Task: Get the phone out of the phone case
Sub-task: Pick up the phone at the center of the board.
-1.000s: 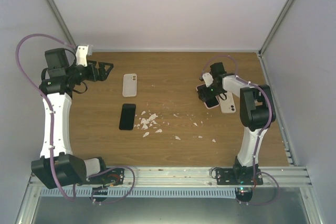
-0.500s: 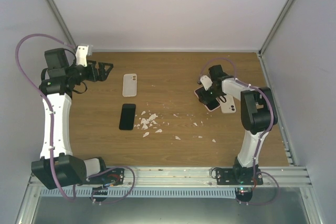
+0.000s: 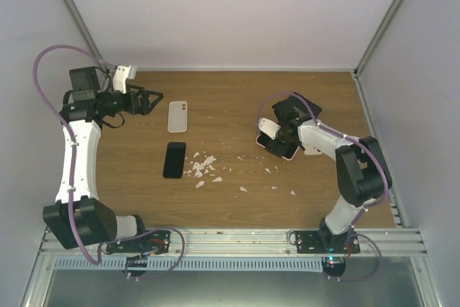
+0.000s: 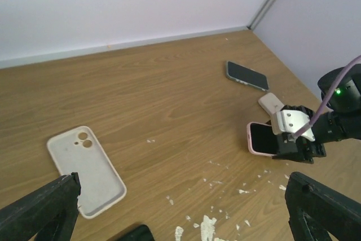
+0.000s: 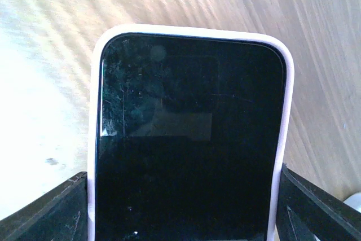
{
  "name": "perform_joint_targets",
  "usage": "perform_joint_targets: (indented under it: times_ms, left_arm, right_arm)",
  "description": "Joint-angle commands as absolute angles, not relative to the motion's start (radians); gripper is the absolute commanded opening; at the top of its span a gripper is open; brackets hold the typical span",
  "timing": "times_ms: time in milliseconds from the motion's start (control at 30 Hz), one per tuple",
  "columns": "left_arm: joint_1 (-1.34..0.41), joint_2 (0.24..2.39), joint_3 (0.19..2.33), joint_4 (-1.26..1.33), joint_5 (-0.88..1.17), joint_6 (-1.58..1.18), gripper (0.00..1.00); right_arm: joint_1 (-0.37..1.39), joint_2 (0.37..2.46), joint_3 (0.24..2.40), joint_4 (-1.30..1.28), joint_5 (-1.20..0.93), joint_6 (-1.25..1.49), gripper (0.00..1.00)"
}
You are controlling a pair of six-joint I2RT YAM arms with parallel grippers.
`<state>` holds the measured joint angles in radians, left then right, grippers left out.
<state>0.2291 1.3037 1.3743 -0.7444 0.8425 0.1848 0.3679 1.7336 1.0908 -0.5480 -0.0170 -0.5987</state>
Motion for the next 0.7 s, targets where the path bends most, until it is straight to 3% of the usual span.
perform_joint_targets:
  times_ms: [0, 367, 667]
  left_arm:
    - [0.197, 1.335, 1.351, -0.756, 0.917, 0.216, 0.99]
    - [0.017, 1.375, 1.259, -0.77, 0.928, 0.228, 0.99]
    - [-0.141, 1.355, 1.128, -0.725, 1.017, 0.182, 0.96]
  right_arm:
    - [0.44, 1.622, 1.05, -0.477, -0.002, -0.761, 0.6]
    - [0.658, 1.373, 0.948, -0.428, 0.034, -1.04, 0.6]
    - [0.806, 1.301, 0.99, -0.427, 0.076, -1.122, 0.59]
